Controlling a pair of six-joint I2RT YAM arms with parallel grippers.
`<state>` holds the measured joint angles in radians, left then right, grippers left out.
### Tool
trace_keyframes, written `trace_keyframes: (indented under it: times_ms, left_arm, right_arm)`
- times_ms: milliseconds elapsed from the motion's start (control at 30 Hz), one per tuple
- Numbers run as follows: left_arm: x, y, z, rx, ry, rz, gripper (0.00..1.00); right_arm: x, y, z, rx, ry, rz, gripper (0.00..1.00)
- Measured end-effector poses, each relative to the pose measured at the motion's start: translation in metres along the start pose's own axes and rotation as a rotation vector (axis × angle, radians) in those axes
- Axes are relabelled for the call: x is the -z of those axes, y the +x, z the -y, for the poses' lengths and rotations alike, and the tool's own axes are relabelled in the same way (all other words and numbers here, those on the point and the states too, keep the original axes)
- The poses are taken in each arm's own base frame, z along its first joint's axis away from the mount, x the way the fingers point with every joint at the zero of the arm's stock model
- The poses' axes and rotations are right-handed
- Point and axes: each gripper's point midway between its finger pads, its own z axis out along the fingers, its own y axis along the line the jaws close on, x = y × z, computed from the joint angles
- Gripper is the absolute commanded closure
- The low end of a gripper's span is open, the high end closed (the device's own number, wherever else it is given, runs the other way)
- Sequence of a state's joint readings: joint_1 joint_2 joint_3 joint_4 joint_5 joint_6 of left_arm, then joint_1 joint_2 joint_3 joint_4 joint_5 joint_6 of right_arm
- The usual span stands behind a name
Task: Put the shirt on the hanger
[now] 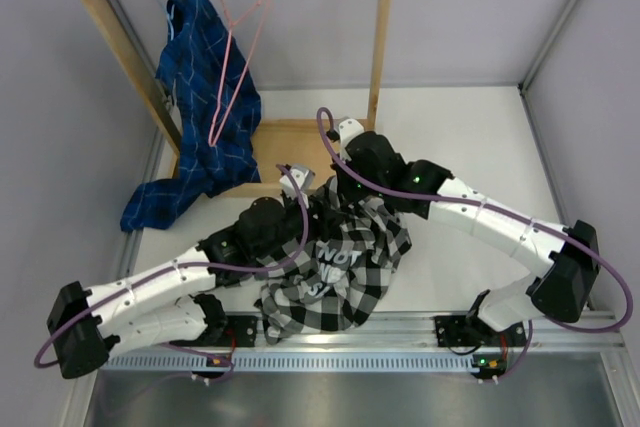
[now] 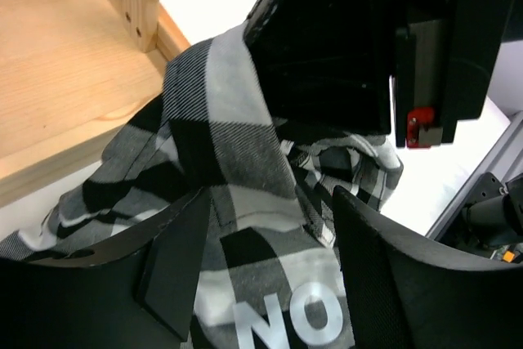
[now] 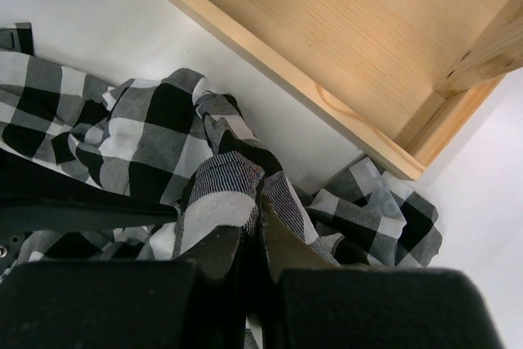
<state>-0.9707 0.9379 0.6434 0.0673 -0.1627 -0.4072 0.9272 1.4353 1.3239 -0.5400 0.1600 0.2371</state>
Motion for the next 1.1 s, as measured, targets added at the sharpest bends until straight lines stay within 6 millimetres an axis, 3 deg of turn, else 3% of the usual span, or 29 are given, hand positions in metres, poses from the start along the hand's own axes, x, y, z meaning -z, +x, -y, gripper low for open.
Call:
trace_keyframes:
  times_ms: [133, 300, 467, 533, 567, 633, 733, 767, 800, 933, 1033, 1100]
  left_arm:
    - [-0.012, 0.001, 0.004, 0.005, 0.016, 0.013, 0.41]
    - [-0.022, 0.007, -0.005, 0.019, -0.034, 0.016, 0.68]
    - [-0.025, 0.011, -0.017, 0.025, -0.094, 0.019, 0.86]
    - [-0.025, 0.010, -0.020, 0.029, -0.113, 0.024, 1.00]
    - [-0.024, 0.010, -0.022, 0.032, -0.123, 0.027, 1.00]
    - [-0.021, 0.009, -0.026, 0.029, -0.145, 0.028, 1.00]
    - [-0.012, 0.010, -0.034, 0.029, -0.186, 0.017, 1.00]
    - [-0.009, 0.011, -0.036, 0.032, -0.195, 0.012, 1.00]
    - [-0.006, 0.012, -0.038, 0.036, -0.206, 0.008, 1.00]
    - [0.008, 0.026, -0.047, 0.064, -0.223, -0.007, 1.00]
    - [0.018, 0.044, -0.055, 0.082, -0.234, -0.036, 1.00]
    - [0.024, 0.053, -0.059, 0.099, -0.241, -0.045, 1.00]
  right_arm:
    - [0.000, 0.000, -0.001, 0.001, -0.004, -0.002, 1.00]
    - [-0.001, 0.001, -0.003, 0.002, -0.010, -0.005, 1.00]
    - [-0.001, 0.002, -0.004, 0.002, -0.013, -0.007, 1.00]
    - [-0.001, 0.002, -0.005, 0.002, -0.015, -0.007, 1.00]
    - [-0.001, 0.002, -0.005, 0.002, -0.016, -0.007, 0.97]
    - [-0.001, 0.003, -0.005, -0.003, -0.017, -0.008, 0.69]
    - [-0.002, 0.002, -0.007, -0.004, -0.028, -0.004, 0.51]
    - [-0.002, 0.002, -0.008, -0.003, -0.034, -0.003, 0.41]
    - [-0.001, 0.002, -0.009, -0.009, -0.040, -0.003, 0.22]
    - [0.010, -0.010, -0.017, -0.038, -0.085, 0.041, 0.13]
    - [0.026, -0.026, -0.023, -0.069, -0.119, 0.096, 0.01]
    - [0.034, -0.043, -0.027, -0.096, -0.132, 0.135, 0.01]
